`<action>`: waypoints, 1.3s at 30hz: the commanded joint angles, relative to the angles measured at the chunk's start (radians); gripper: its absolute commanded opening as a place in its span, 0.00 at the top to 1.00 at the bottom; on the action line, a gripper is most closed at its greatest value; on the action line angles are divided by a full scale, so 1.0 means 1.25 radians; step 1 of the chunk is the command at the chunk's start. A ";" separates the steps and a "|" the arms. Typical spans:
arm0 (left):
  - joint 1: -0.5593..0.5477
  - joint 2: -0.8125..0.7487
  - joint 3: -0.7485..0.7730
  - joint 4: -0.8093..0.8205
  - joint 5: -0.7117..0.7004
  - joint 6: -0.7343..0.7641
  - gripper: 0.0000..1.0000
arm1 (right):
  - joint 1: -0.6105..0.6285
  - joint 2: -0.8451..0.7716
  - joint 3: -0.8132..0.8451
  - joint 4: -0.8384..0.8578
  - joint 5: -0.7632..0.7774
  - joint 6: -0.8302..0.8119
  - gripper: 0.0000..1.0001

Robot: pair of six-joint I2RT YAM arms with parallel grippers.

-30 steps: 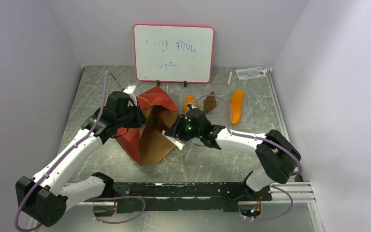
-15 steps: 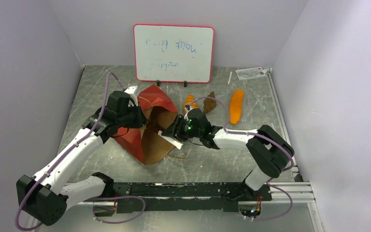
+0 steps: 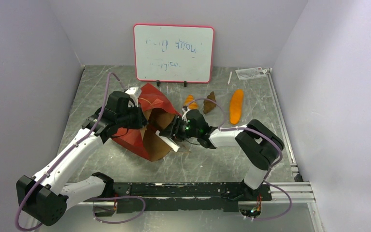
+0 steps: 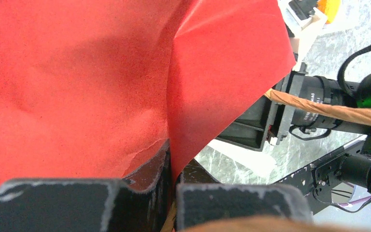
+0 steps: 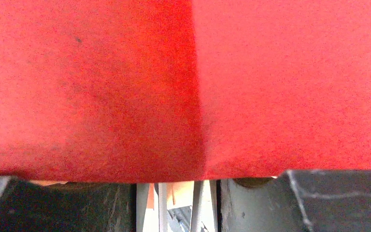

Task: Take the fake bread out of the paper bag
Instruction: Take out the fake bread from the paper bag.

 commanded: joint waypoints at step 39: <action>0.003 0.055 0.065 0.009 -0.218 -0.109 0.92 | -0.030 -0.253 -0.088 -0.120 -0.029 -0.034 1.00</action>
